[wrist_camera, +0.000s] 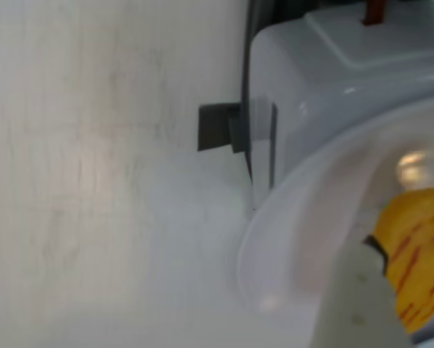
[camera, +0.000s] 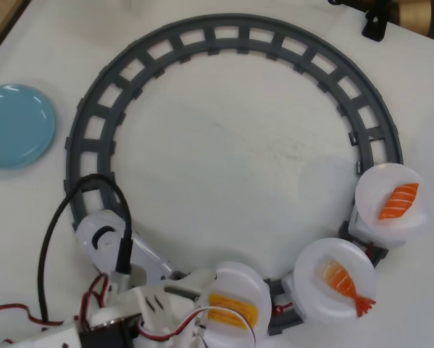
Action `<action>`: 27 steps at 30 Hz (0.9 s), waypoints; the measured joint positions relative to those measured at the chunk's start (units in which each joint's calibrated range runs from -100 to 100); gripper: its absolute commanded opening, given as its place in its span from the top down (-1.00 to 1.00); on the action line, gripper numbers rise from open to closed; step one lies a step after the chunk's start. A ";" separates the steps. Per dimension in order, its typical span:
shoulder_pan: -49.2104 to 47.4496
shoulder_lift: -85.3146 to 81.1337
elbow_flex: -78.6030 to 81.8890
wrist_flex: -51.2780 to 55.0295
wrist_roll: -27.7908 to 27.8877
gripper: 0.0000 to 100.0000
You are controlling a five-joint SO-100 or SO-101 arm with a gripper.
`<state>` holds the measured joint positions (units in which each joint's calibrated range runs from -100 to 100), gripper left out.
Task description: Pick up the sushi from the Shinkansen and put it on the blue dish
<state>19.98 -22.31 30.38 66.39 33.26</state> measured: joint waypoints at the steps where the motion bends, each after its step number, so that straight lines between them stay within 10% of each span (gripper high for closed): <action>1: 0.00 1.10 -0.91 0.25 -0.05 0.44; 27: 0.00 4.22 -2.84 7.23 -0.26 0.45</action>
<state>19.98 -18.09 27.54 73.61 33.01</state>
